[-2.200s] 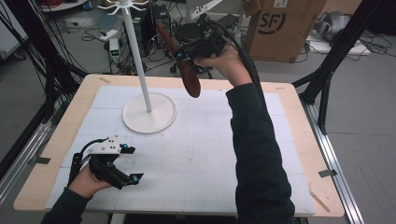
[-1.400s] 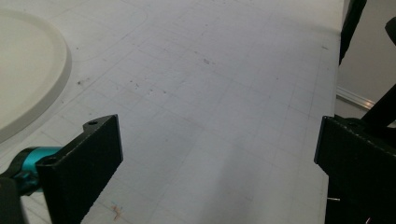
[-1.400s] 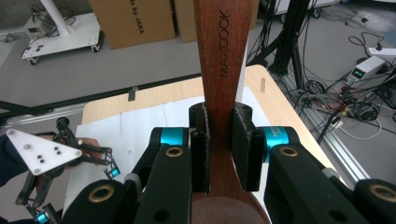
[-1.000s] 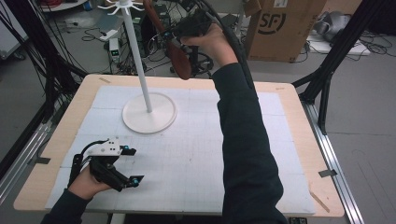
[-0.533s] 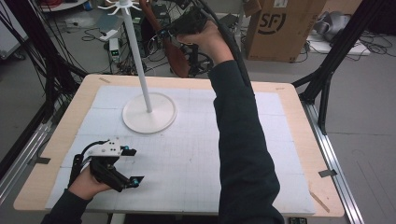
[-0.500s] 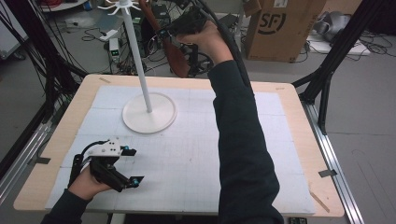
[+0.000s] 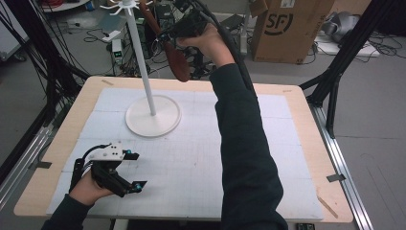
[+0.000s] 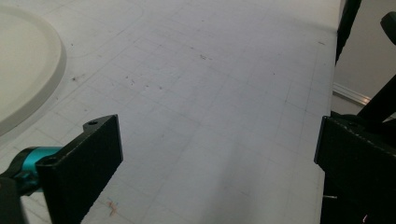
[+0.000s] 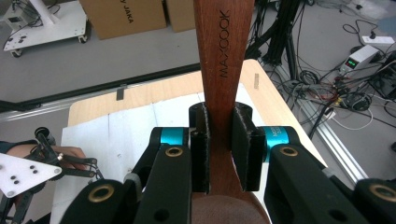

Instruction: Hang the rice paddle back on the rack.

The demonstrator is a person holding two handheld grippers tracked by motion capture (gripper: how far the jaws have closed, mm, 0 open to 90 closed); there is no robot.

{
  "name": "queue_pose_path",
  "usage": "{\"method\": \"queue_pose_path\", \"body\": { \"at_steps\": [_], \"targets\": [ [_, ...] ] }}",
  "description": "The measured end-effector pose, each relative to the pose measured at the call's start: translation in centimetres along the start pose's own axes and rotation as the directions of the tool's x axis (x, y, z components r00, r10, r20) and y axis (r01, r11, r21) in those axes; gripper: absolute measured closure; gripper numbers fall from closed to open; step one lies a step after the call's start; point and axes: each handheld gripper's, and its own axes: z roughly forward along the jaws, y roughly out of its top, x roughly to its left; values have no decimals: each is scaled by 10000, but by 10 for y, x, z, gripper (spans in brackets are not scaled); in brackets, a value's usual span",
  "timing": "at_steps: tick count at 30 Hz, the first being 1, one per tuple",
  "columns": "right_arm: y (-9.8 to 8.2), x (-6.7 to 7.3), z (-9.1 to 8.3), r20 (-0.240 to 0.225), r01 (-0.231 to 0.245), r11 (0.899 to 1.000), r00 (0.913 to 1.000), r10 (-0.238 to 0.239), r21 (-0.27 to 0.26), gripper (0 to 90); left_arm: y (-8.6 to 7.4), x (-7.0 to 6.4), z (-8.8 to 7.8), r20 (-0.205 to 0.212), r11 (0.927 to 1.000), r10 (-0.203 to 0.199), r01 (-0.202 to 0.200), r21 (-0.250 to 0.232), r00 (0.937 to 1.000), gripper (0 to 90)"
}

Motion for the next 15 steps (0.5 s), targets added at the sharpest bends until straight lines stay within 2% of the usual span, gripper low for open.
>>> {"method": "queue_pose_path", "body": {
  "at_steps": [15],
  "targets": [
    [-2,-3,5,42,-189,9998,9998,189,85,774,1,0,1,48,10000,3,-3,-30,10000,17]
  ]
}}
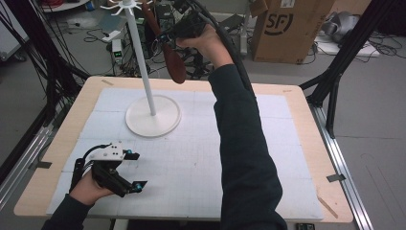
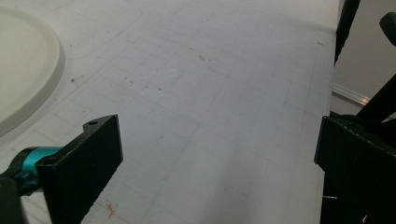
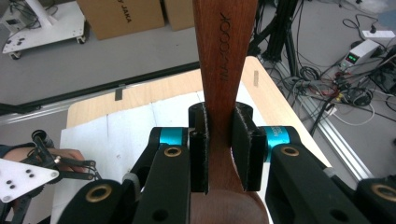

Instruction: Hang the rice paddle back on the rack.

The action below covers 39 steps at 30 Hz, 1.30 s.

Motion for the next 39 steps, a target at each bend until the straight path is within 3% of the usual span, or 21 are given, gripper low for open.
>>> {"method": "queue_pose_path", "body": {
  "at_steps": [3,18,30,32,39],
  "targets": [
    [-1,-1,2,-95,-168,9998,9998,168,45,759,0,0,0,0,10000,-2,2,-3,10000,17],
    [-6,3,-5,-153,25,10000,9999,-24,32,642,0,0,0,24,10000,26,-26,4,10000,17],
    [-28,25,-10,-474,206,9996,9986,-216,-205,373,1,1,-2,136,9998,-54,57,-214,9999,17],
    [-33,30,-10,-439,171,9995,9989,-183,-276,293,1,1,-3,157,9996,-88,92,-268,9998,17],
    [-53,42,-10,-406,386,9991,9984,-393,-195,206,1,2,-1,181,9996,-117,121,-253,9998,17]
  ]
}}
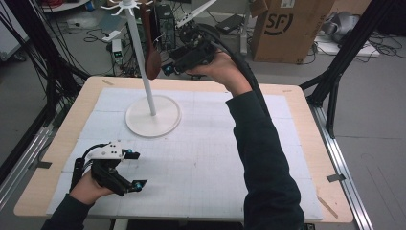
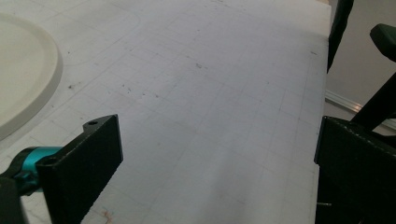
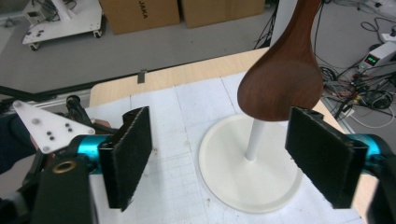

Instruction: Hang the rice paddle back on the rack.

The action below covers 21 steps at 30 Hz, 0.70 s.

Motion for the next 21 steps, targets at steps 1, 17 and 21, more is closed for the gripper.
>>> {"method": "queue_pose_path", "body": {
  "at_steps": [1,17,21],
  "targets": [
    [-3,1,0,-22,-95,10000,10000,95,10,193,0,0,0,-7,10000,-4,4,3,10000,17],
    [-45,23,-3,-334,134,9998,9993,-137,-110,9,0,2,-2,58,10000,-80,80,-51,10000,17],
    [-57,32,-5,-437,266,9996,9987,-270,-84,9,0,2,-2,55,9999,-93,93,-79,9999,17]
  ]
}}
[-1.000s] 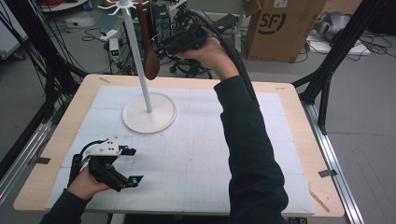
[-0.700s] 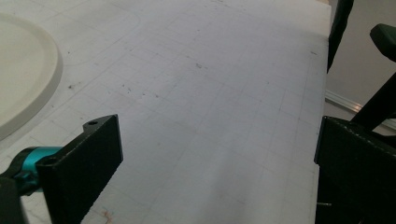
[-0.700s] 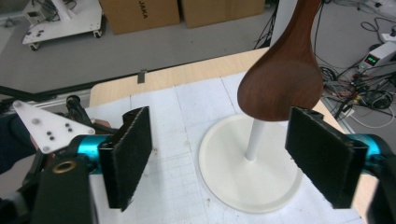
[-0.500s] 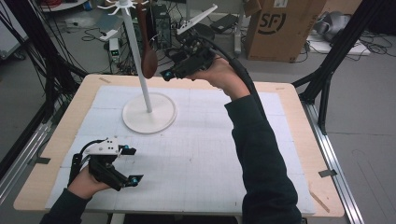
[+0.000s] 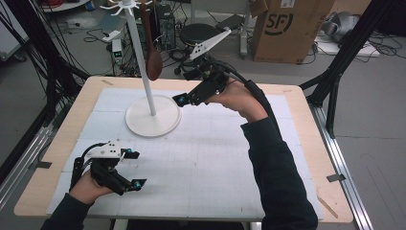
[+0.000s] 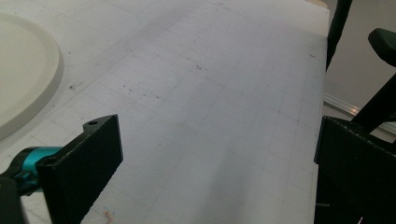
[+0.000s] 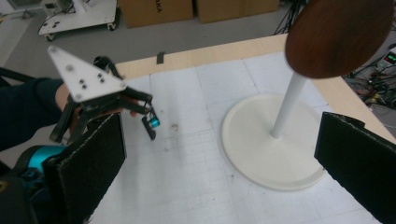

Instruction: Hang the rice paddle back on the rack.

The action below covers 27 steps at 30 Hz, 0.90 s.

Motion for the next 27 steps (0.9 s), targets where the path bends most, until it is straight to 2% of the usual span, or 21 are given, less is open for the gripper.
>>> {"method": "queue_pose_path", "body": {
  "at_steps": [6,11,23,27],
  "targets": [
    [-21,12,-3,85,33,10000,10000,-33,45,9,0,1,1,15,10000,-64,64,-30,10000,17],
    [-39,20,-9,79,70,9999,9999,-69,-122,9,0,1,0,-33,9999,-124,124,-77,9999,17],
    [-76,35,-20,167,-18,9995,9999,23,-309,9,0,3,0,-49,9997,-158,157,-174,9999,16],
    [-88,38,-20,38,-132,9994,9999,134,-331,9,0,3,-1,-33,9995,-216,215,-250,9998,17]
  ]
}}
